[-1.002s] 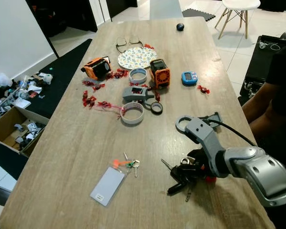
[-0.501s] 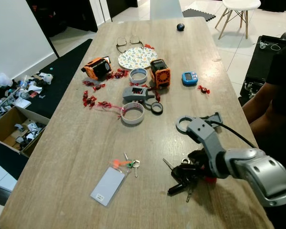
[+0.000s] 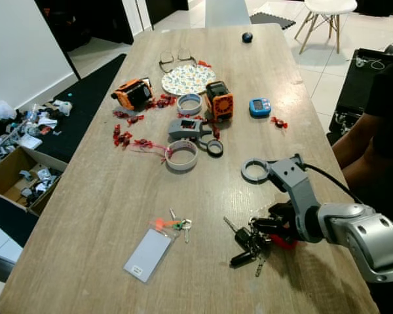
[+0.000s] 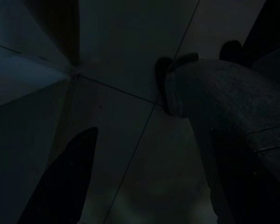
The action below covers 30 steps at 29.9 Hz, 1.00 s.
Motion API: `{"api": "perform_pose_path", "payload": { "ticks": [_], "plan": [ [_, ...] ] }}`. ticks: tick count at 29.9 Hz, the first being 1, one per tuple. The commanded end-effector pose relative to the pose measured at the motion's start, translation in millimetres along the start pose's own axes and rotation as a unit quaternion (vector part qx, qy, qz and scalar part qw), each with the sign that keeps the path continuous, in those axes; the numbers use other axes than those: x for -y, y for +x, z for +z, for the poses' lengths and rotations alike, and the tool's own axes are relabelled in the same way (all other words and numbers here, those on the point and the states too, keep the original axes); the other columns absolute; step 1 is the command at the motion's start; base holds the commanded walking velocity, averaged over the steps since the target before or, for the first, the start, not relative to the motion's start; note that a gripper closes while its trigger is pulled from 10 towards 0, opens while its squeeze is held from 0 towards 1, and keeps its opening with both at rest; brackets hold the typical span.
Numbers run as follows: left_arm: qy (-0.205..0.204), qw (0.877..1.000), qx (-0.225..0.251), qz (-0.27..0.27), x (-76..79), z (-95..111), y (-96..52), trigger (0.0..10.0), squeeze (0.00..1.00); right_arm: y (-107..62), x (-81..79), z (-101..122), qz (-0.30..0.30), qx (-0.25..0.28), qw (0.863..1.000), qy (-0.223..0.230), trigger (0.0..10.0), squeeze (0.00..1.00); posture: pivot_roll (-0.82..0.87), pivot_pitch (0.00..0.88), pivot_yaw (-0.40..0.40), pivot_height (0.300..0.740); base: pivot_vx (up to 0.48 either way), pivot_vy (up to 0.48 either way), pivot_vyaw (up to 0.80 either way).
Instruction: Hang keys on a hook
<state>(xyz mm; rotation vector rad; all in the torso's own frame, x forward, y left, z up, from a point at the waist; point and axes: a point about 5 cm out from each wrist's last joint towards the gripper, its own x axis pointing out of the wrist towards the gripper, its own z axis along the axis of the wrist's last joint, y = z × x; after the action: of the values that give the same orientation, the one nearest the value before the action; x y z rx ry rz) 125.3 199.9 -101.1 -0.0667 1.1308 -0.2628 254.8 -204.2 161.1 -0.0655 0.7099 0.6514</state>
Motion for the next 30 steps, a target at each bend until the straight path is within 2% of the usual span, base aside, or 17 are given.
{"api": "perform_pose_path", "payload": {
  "ticks": [1,3,8,15,22,24,26,30],
  "plan": [
    [-0.001,1.0,-0.028,-0.011,2.2,-15,-1.8,10.0,0.0,0.8,-0.1,1,0.01,0.01,1.0,0.027,10.0,0.0,-0.16,0.144,0.106,0.74,0.0,0.0,0.0],
    [-0.001,1.0,-0.028,-0.011,2.2,-15,-1.8,10.0,0.0,0.8,-0.1,1,0.01,0.01,1.0,0.027,10.0,0.0,-0.16,0.144,0.106,0.74,0.0,0.0,0.0],
    [-0.001,1.0,-0.028,-0.011,2.1,-15,-1.9,10.0,0.0,2.7,-4.4,2,0.032,0.027,0.997,0.066,10.0,0.0,-0.16,0.146,0.108,0.74,0.0,0.0,0.0],
    [-0.001,1.0,-0.029,-0.011,2.0,-15,-1.9,10.0,0.0,-1.7,-5.2,-1,0.03,0.015,0.997,0.07,10.0,0.0,-0.16,0.146,0.108,0.74,0.0,0.0,0.0],
    [-0.003,0.999,-0.03,-0.014,2.2,-16,-2.1,10.0,0.0,-19.6,18.9,3,-0.038,0.021,0.996,0.078,10.0,0.0,-0.16,0.155,0.108,0.74,0.0,0.0,0.0],
    [-0.002,0.999,-0.03,-0.015,2.3,-16,-2.1,10.0,0.0,-30.9,35.1,9,-0.09,0.029,0.993,0.076,10.0,0.0,-0.16,0.155,0.108,0.74,0.0,0.0,0.0],
    [-0.001,0.999,-0.031,-0.016,2.4,-16,-2.1,10.0,0.0,-41.2,47.7,13,-0.138,0.028,0.988,0.058,10.0,0.0,-0.16,0.155,0.108,0.74,0.0,0.0,0.0],
    [0.0,0.999,-0.031,-0.016,2.7,-15,-1.9,10.0,0.0,-52.6,59.7,20,-0.177,0.027,0.983,0.029,10.0,0.0,-0.17,0.156,0.11,0.74,0.0,0.0,0.0]
  ]
}}
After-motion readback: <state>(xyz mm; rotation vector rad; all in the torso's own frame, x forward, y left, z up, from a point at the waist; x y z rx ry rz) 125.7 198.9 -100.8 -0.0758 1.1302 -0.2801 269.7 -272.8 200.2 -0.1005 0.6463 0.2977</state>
